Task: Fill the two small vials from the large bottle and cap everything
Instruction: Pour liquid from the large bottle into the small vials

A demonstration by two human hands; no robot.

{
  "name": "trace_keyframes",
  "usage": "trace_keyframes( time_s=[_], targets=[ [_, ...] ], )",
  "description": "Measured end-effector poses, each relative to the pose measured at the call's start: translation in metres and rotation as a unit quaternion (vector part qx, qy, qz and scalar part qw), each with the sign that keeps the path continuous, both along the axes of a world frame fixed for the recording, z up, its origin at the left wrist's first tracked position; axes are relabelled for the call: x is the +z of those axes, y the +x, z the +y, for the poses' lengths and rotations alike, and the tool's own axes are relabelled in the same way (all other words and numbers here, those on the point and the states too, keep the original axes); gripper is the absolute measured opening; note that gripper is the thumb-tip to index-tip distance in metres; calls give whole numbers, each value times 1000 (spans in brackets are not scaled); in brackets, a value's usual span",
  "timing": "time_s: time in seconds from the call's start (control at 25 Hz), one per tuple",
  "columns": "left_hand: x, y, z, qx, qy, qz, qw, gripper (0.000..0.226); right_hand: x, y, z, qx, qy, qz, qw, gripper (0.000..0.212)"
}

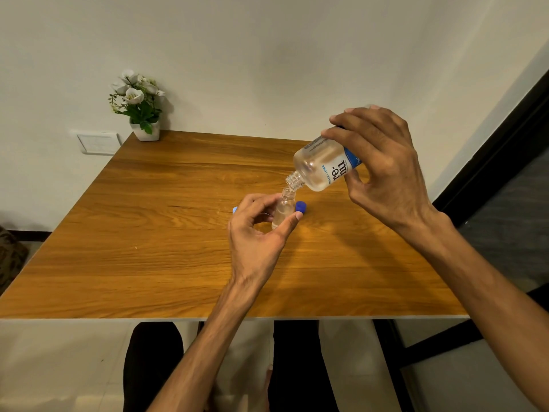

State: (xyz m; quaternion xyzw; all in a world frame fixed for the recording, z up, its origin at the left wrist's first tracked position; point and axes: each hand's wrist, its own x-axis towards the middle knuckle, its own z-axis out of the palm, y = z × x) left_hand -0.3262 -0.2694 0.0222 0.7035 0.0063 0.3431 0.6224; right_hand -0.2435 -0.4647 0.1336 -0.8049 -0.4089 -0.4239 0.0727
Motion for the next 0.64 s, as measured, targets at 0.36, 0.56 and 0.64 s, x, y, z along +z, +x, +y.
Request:
trace_keyframes(
  time_s=[0.36, 0.56, 0.64],
  targets=[
    [0, 0, 0, 1, 5, -3, 1000, 37, 3, -1, 1, 2, -7, -7, 1000, 53],
    [0, 0, 0, -2, 5, 3, 1000, 38, 3, -1, 1, 1, -12, -11, 1000, 51],
    [0, 0, 0, -2, 6, 4, 1000, 38, 4, 0, 1, 1, -12, -14, 1000, 50]
  ],
)
